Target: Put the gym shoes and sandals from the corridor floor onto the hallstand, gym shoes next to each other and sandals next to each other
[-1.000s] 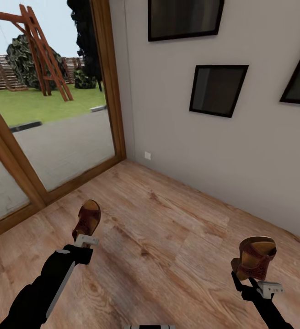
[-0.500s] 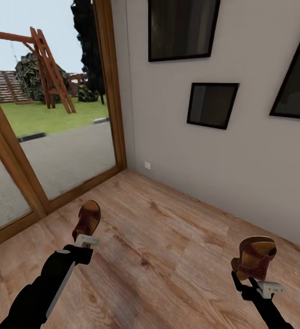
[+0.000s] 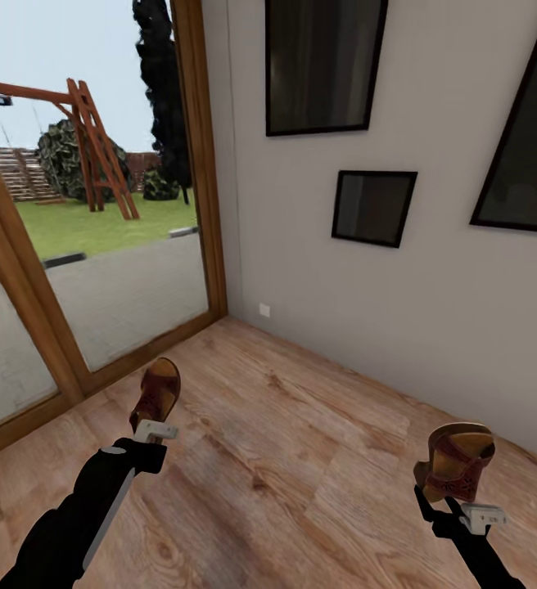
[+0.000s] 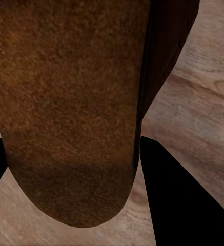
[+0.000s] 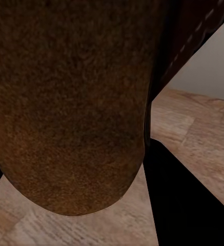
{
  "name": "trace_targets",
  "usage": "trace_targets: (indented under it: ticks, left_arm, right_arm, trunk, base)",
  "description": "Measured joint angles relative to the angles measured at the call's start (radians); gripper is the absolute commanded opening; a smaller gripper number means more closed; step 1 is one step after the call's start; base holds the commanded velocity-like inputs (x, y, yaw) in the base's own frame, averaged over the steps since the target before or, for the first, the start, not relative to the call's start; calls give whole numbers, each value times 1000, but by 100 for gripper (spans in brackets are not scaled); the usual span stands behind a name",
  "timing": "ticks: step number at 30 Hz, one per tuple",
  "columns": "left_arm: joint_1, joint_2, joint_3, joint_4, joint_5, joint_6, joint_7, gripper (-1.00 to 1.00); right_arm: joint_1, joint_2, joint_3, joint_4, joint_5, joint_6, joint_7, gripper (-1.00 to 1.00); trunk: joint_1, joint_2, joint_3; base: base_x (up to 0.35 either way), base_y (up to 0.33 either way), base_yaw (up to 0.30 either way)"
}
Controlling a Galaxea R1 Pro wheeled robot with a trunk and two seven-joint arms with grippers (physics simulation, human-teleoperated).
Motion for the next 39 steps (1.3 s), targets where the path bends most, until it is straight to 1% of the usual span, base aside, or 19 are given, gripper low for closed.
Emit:
trace_targets:
  ticks: [17,39]
  left_arm:
    - [0,0,0,0,0,0,0,-100]
    - [0,0,0,0,0,0,0,-100]
  right_arm:
    - [0,0,0,0,0,0,0,-100]
    - [0,0,0,0,0,0,0,-100]
  trunk:
    - [-8,5,42]
    - [-92,158,110]
  base:
    - [0,0,0]
    - [0,0,0]
